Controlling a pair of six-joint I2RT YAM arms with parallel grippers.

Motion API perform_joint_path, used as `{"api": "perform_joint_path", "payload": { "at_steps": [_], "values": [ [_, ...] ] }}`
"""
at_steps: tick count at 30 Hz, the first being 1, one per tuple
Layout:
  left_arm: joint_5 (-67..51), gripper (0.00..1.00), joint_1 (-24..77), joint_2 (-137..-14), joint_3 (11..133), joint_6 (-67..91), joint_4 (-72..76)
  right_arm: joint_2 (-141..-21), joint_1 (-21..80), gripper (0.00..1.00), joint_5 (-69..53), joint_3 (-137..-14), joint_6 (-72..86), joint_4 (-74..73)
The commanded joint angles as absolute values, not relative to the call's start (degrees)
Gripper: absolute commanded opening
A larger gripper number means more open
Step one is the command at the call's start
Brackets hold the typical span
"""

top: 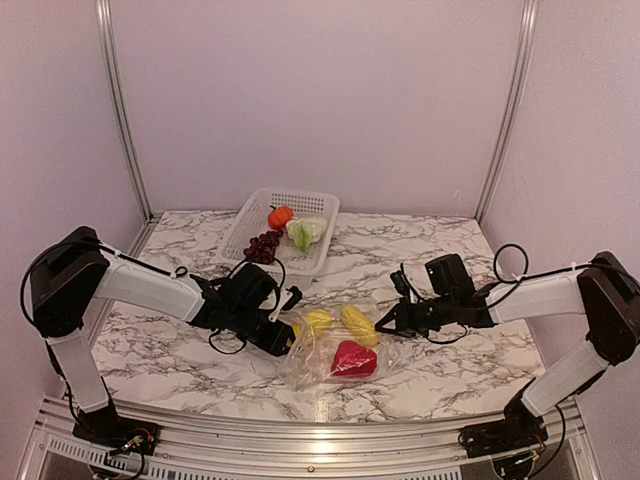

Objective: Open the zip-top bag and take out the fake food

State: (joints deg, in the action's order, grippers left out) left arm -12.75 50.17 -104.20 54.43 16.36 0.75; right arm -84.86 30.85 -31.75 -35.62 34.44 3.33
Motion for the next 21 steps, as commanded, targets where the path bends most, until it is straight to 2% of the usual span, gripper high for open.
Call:
{"api": "perform_joint_path", "payload": {
  "at_steps": [1, 5, 21],
  "values": [
    [-11.65, 0.33, 49.71, -99.81, 52.45, 15.3, -5.69, -84.22, 30.21, 0.0, -29.91, -35.57, 33.78, 1.93],
    [-12.54, 0.29, 49.66, -96.19, 51.3, 14.48, -6.56, -83.99, 30.23, 0.0, -29.65, -35.33, 34.36, 2.58],
    [-15.61, 0.29, 48.35, -80.36, 45.52, 14.05, -15.26, -78.84, 29.26, 0.0, -21.33, -33.65, 36.98, 3.54]
  ]
}}
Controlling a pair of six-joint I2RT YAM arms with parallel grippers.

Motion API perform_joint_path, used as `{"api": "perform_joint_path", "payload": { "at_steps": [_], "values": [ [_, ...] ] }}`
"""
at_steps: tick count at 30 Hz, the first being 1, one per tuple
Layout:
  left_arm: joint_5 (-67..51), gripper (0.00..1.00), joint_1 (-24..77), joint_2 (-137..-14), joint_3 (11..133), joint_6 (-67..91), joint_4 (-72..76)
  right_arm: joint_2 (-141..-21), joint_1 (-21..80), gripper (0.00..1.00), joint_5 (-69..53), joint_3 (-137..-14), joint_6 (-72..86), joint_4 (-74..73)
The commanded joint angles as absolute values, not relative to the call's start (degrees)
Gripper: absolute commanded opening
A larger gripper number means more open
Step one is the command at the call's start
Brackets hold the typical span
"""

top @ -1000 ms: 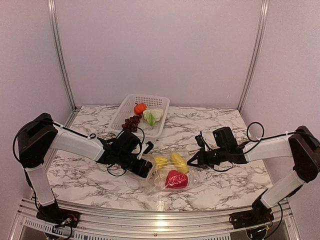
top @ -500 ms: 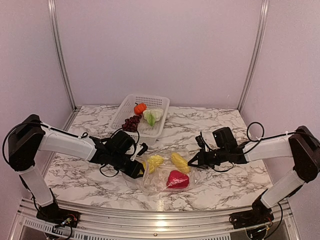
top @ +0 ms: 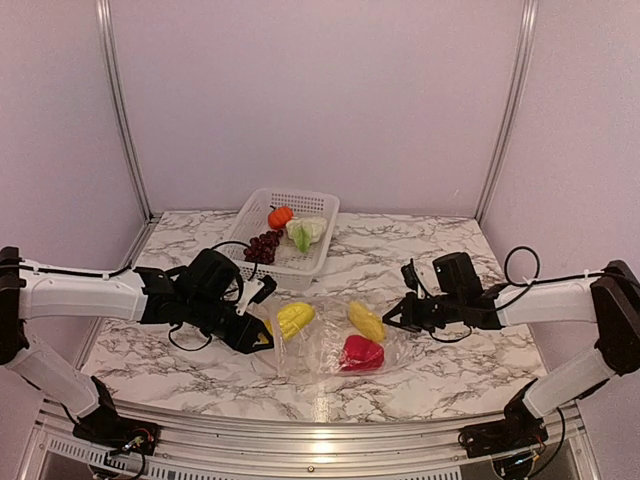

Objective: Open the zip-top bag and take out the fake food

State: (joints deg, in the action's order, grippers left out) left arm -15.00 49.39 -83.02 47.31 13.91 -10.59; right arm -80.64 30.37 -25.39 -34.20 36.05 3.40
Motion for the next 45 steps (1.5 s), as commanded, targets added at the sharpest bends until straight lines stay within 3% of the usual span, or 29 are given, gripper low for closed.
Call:
{"api": "perform_joint_path", "payload": {
  "at_steps": [1, 16, 36, 45],
  "values": [
    [-15.54, 0.29, 48.28, -79.65, 45.02, 14.25, -15.89, -78.57, 29.12, 0.0, -21.01, -33.4, 37.13, 3.4],
    [-20.3, 0.29, 37.8, -65.19, 40.54, 18.32, -15.53, -75.68, 25.55, 0.0, -22.33, -30.23, 37.5, 3.62],
    [-15.03, 0.3, 26.77, -106.19, 86.54, 18.24, -23.45, -76.4, 25.53, 0.0, -22.94, -31.99, 37.1, 2.66],
    [-18.14, 0.33, 26.56, -118.2, 96.48, 22.58, -25.13, -77.74, 25.53, 0.0, -23.52, -33.37, 36.85, 2.53]
  ]
}}
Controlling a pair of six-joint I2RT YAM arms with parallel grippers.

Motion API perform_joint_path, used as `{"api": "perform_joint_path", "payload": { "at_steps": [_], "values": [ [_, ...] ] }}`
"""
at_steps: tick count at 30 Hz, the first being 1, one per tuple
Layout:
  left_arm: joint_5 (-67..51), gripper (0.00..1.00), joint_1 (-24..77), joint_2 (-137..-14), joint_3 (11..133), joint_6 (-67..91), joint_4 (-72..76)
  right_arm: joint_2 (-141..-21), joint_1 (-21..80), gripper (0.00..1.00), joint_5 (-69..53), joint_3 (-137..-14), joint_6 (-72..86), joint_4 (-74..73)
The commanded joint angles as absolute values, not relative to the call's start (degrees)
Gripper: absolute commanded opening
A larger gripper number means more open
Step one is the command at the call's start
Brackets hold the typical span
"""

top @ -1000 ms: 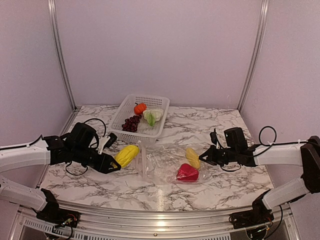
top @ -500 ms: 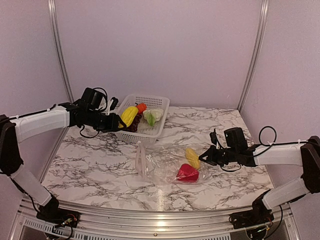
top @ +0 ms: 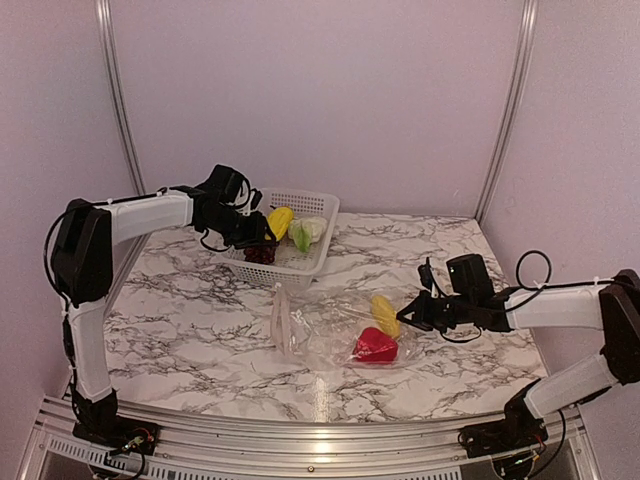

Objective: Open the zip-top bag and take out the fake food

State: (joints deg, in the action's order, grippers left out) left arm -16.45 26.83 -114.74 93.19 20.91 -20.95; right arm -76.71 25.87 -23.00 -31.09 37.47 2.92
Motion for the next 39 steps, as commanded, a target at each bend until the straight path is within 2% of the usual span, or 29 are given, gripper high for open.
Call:
{"api": "perform_joint_path", "payload": {
  "at_steps": [1, 5, 12, 16, 21, 33, 39],
  "values": [
    [-18.31, 0.34, 26.55, -119.09, 97.45, 22.64, -25.71, -77.96, 25.53, 0.0, -23.69, -33.45, 36.8, 2.62],
    [-19.63, 0.38, 26.53, -122.51, 100.67, 21.81, -29.17, -79.23, 25.57, 0.0, -24.44, -34.2, 36.53, 2.93],
    [-20.58, 0.65, 26.46, -123.61, 104.45, 21.07, -32.12, -81.65, 25.56, 0.0, -25.65, -34.95, 35.81, 3.66],
    [-20.82, 0.7, 26.37, -121.37, 104.88, 20.53, -33.07, -82.83, 25.53, 0.0, -26.38, -35.62, 34.89, 3.61],
    [-21.73, 0.67, 25.78, -112.55, 94.82, 19.87, -28.59, -83.56, 25.53, 0.0, -27.25, -36.44, 33.54, 2.98],
    [-30.86, 0.45, 25.74, -88.46, 55.99, 27.74, -9.03, -83.46, 25.75, 0.0, -30.85, -37.07, 31.91, 2.31],
    [-33.23, 0.37, 29.17, -82.67, 45.21, 29.94, -3.18, -82.15, 26.52, 0.0, -31.94, -37.5, 31.99, 2.48]
  ]
}}
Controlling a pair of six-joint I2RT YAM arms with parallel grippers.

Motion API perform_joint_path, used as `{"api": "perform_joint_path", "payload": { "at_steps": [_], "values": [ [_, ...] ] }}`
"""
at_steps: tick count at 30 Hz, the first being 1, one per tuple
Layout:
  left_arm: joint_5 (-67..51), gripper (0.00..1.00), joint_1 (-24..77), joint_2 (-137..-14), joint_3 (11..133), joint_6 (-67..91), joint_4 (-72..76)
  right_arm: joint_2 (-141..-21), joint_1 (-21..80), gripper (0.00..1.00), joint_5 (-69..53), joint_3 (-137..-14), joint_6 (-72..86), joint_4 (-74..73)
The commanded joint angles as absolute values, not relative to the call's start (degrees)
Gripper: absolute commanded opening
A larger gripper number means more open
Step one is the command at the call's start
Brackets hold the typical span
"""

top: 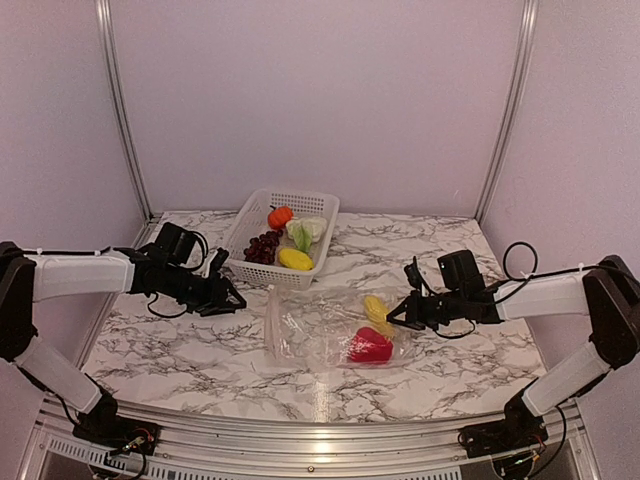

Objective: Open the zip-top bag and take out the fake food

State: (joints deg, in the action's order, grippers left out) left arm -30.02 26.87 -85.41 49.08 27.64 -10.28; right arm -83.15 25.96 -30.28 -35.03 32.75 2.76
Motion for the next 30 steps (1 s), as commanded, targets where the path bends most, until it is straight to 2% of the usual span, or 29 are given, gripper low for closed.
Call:
{"api": "perform_joint_path", "payload": {
  "at_steps": [1, 8, 16, 30],
  "values": [
    [-33.3, 0.36, 30.07, -82.73, 44.18, 30.54, -1.87, -82.1, 26.66, 0.0, -32.17, -37.61, 32.04, 2.68],
    [-33.9, 0.3, 34.63, -87.27, 41.01, 37.79, 11.29, -82.5, 29.05, 0.0, -32.74, -39.63, 32.07, 2.85],
    [-36.57, 0.28, 37.58, -97.47, 40.58, 45.76, 27.3, -83.28, 33.16, 0.0, -33.55, -43.23, 32.64, 3.3],
    [-36.92, 0.38, 38.93, -107.48, 36.16, 49.84, 45.19, -82.52, 37.77, 0.0, -35.59, -55.13, 31.38, -3.98]
  ]
}}
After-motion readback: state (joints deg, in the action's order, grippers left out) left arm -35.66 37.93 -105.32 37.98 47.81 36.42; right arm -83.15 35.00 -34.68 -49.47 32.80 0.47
